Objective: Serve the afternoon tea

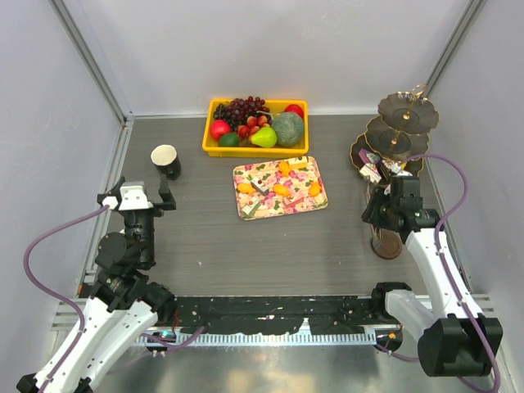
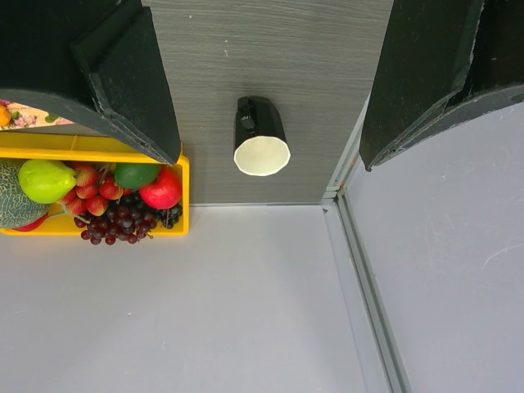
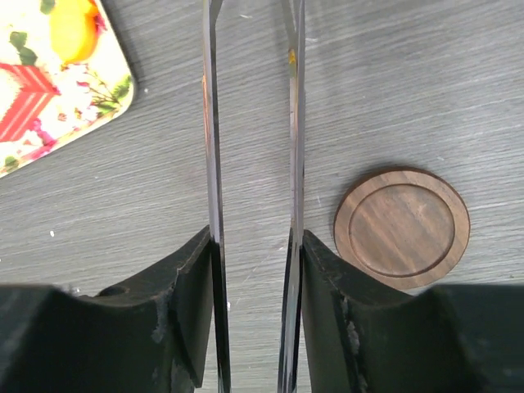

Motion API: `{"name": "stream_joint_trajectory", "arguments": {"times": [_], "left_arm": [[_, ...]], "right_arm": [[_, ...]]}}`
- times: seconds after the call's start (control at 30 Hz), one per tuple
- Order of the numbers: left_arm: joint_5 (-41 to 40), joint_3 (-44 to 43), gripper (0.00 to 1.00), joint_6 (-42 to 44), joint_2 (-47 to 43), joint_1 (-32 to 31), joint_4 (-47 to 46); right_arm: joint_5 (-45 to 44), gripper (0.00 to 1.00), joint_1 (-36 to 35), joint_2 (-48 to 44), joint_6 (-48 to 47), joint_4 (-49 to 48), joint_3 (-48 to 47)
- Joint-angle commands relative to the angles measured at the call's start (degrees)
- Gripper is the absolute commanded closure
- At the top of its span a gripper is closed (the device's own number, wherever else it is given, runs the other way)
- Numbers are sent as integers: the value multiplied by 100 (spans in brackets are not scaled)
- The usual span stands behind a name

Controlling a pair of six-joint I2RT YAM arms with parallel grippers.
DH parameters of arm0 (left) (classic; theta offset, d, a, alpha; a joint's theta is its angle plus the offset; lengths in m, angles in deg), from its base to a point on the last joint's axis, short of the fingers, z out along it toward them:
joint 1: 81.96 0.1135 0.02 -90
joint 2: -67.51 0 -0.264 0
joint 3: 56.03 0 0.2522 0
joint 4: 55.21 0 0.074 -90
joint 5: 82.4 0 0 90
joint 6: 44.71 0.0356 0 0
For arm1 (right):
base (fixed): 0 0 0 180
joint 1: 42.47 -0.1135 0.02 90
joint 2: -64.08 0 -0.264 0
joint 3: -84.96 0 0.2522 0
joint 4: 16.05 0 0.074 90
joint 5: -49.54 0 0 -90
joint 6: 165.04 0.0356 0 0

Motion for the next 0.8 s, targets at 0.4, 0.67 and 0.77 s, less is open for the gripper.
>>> {"name": "stream_joint_trajectory", "arguments": {"times": [0.4, 0.67, 0.77], "left_arm": [[2, -72, 1, -18, 69, -9, -197], [19, -80, 1, -18, 78, -9, -197], [45, -72, 1, -35, 87, -9, -189]], "right_arm": [[-571, 54, -2873, 598, 148, 997, -1440], [-395, 54, -3366, 1214, 52, 1094, -1826], [-676, 53, -3735, 1459, 87, 1173, -1924]]}}
